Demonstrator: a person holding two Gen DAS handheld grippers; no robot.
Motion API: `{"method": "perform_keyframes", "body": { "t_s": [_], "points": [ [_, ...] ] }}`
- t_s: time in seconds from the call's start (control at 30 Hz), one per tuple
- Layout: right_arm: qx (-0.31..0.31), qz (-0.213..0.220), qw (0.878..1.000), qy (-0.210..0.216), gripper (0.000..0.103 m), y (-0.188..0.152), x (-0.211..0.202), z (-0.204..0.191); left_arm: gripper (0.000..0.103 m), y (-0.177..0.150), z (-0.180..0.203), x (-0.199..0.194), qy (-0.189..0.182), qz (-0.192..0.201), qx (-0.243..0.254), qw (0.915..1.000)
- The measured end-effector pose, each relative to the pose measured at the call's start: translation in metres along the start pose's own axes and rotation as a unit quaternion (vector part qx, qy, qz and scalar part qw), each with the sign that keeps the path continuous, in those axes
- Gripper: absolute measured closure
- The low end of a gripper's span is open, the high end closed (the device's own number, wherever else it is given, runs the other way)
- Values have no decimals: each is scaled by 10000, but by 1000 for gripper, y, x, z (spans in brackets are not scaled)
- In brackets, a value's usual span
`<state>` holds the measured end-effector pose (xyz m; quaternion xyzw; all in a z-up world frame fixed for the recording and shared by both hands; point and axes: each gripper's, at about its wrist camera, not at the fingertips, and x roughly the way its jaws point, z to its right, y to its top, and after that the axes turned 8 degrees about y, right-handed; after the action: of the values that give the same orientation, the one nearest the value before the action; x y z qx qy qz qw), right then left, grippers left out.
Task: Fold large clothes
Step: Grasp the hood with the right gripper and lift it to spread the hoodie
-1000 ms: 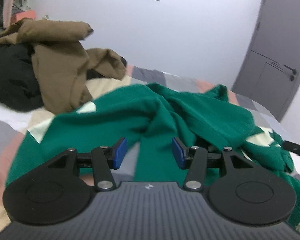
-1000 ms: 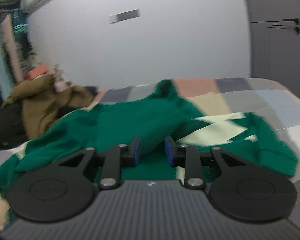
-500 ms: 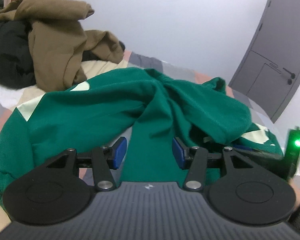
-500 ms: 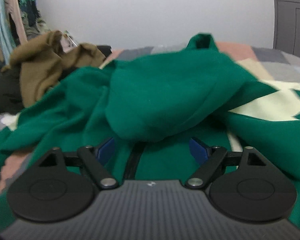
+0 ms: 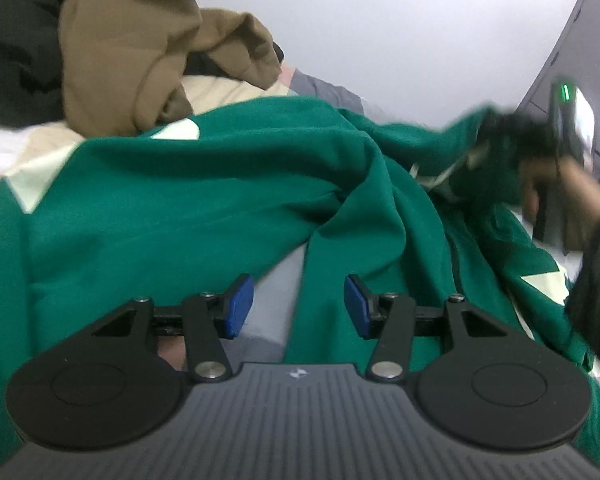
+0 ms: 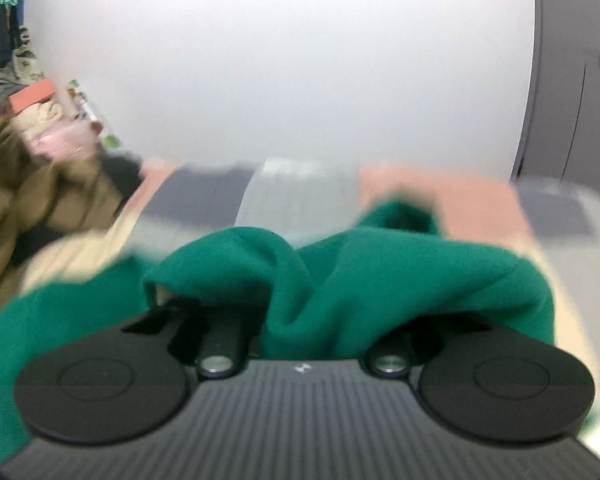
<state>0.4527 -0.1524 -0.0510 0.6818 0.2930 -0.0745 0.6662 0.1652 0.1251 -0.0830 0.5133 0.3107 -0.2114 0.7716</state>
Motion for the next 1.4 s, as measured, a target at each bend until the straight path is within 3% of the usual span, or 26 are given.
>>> {"method": "perform_keyframes", "body": {
  "t_s": [0.17,0.3,0.4,0.57,0.7,0.73,0.83,1.03,1.2,1.4],
  "points": [
    [-684,483,9955,-451,81,95,47,-6,47,5,2,34,-135,87,41,9999],
    [-1138,676,9885,-737,81,142,97,-18,47,8,5,52,-317,221,84,9992],
    [-1026,570,9903,-741,80,149,136,-16,47,8,8,60,-366,309,180,9987],
    [-904,247,9940,-566,74,121,182,-11,47,9,5,71,-454,363,111,9982],
    [-388,179,9986,-305,28,104,189,-1,47,8,5,74,-437,341,150,9984],
    [-263,222,9990,-279,21,100,184,1,47,9,5,73,-445,345,139,9983],
    [107,205,9997,-79,21,86,163,10,47,8,2,68,-454,334,83,9984],
    [15,16,10000,-74,21,53,101,17,47,10,-3,48,-380,379,130,9985],
    [93,-88,9998,-175,21,21,27,33,47,9,-6,22,-222,580,191,9979],
    [303,-109,9995,-65,21,-23,-70,30,47,1,-4,-3,-270,469,191,9984]
  ]
}}
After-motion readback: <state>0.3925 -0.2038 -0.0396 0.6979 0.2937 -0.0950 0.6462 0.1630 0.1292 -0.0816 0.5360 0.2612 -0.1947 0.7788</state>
